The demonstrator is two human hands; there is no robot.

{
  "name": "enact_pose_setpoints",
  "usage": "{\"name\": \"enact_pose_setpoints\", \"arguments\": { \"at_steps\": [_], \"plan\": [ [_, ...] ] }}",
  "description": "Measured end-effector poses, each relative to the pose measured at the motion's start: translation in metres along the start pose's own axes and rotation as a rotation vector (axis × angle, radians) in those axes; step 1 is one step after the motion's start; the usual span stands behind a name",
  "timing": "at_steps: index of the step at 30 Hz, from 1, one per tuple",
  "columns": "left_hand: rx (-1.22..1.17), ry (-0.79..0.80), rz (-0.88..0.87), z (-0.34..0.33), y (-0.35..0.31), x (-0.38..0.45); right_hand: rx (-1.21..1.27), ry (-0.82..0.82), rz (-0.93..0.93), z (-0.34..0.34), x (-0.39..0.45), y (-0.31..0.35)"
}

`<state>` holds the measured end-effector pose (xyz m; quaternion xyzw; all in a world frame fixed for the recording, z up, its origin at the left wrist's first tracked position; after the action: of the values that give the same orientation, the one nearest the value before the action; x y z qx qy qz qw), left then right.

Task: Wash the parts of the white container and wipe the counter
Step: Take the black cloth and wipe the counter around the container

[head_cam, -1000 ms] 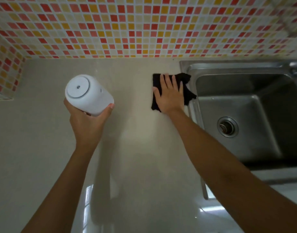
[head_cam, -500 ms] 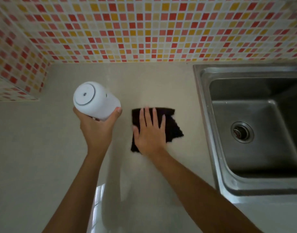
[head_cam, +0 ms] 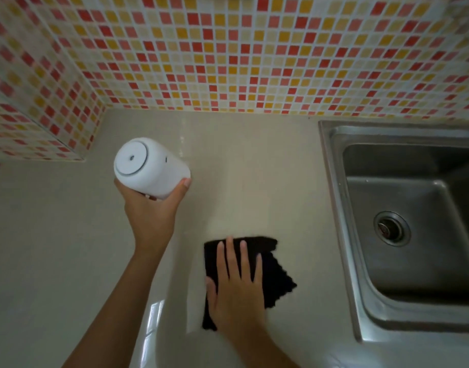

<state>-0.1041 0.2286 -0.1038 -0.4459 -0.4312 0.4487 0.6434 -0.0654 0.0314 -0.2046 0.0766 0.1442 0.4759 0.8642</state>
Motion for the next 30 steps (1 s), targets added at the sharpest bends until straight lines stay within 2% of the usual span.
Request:
{"name": "enact_pose_setpoints", "arguments": {
  "at_steps": [3,5,7,10,13,17,21,23,25,27,30],
  "plan": [
    [0.012,0.029,0.0,-0.005,0.003,0.003,-0.013,-0.009,0.061,0.017,0.049,-0.008],
    [0.035,0.04,0.008,-0.007,0.005,0.002,-0.021,-0.04,-0.035,0.036,0.122,-0.029],
    [0.051,0.055,0.013,-0.008,0.005,0.0,-0.017,0.006,-0.14,0.058,0.191,-0.066],
    [0.072,0.097,-0.007,-0.008,0.01,-0.005,-0.054,0.064,-0.103,0.08,0.246,-0.122],
    [0.076,0.114,0.003,-0.008,0.014,-0.013,-0.083,-0.006,-0.134,0.078,0.226,-0.152],
    [0.028,0.122,0.037,-0.017,0.012,-0.022,-0.058,-0.116,-0.233,0.06,0.116,-0.146],
    [0.003,0.071,0.033,-0.02,0.007,-0.021,-0.053,-0.065,-0.207,0.03,-0.029,-0.107],
    [-0.005,0.059,0.039,-0.022,0.003,-0.018,-0.054,0.016,-0.125,0.016,-0.054,-0.075],
    [0.001,0.049,0.035,-0.026,-0.004,-0.016,-0.066,0.055,0.025,0.012,-0.035,-0.045],
    [0.018,0.046,0.023,-0.029,-0.008,-0.015,-0.08,0.043,0.095,0.017,0.017,-0.03],
    [0.045,0.082,0.005,-0.03,-0.011,-0.017,-0.071,0.013,-0.017,0.036,0.117,-0.037]
  ]
}}
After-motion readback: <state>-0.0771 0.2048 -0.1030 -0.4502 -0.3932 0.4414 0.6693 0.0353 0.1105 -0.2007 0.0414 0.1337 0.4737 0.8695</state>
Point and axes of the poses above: each hand's wrist, its own x-axis towards the middle knuckle, its own z-axis out of the back of the hand, y = z × x, the point moved 4 cm from there along x, towards the middle knuckle, and after that the axes turned 5 degrees about y, right-handed, at the moved point
